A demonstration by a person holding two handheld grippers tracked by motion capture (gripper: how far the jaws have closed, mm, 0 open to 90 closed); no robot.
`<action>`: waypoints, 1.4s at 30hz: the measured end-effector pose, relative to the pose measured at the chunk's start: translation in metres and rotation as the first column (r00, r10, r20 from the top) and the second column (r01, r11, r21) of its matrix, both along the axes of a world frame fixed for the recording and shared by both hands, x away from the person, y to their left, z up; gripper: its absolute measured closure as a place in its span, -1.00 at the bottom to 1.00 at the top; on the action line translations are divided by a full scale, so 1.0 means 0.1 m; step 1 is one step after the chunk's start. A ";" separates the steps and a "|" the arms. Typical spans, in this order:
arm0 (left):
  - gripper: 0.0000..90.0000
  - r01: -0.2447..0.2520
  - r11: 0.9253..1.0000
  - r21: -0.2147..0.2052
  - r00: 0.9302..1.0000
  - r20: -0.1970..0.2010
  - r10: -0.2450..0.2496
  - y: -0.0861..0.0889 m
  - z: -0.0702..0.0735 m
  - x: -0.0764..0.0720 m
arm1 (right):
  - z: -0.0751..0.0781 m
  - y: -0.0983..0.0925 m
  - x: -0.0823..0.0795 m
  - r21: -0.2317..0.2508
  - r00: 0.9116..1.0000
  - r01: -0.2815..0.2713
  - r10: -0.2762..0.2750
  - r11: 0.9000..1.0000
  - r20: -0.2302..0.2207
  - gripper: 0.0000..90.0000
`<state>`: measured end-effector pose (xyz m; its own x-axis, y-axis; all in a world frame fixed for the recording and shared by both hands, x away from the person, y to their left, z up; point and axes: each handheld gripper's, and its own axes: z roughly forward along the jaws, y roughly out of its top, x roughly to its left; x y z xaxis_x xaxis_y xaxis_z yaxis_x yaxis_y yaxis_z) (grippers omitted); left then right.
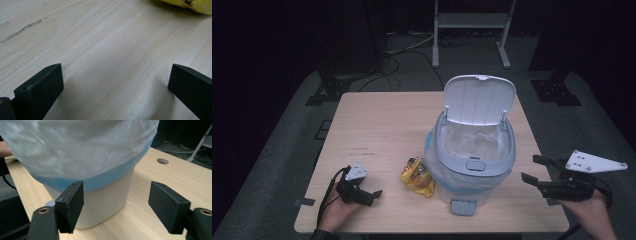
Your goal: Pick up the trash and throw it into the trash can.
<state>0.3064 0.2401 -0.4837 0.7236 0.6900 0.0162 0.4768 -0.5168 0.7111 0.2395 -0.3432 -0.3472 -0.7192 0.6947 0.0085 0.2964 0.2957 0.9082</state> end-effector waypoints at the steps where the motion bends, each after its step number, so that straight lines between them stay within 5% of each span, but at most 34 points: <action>1: -1.00 0.000 1.000 0.000 1.000 -0.001 0.000 0.00 0.00 0.00 | -0.04 -0.01 0.01 0.000 1.000 0.003 -0.003 1.000 0.000 -0.43; 21: -1.00 0.010 1.000 -0.030 1.000 0.022 -0.010 -0.04 0.14 -0.05 | -0.75 -0.10 0.22 -0.054 0.991 0.098 -0.102 0.994 -0.081 -0.74; 28: -1.00 0.034 0.995 -0.096 0.999 0.032 -0.031 -0.11 0.25 -0.08 | -0.95 -0.10 0.26 -0.089 0.990 0.090 -0.099 0.992 -0.096 -0.79; 42: -1.00 0.099 0.987 -0.125 0.994 0.069 -0.090 -0.36 0.40 -0.14 | -1.25 -0.07 0.36 -0.147 0.982 0.071 -0.095 0.987 -0.165 -0.80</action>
<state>0.2920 0.2046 -0.4439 0.7860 0.6179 -0.0201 0.3823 -0.4601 0.8013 0.2755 -0.3498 -0.4725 -0.6556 0.7547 0.0249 0.4721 0.3839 0.7936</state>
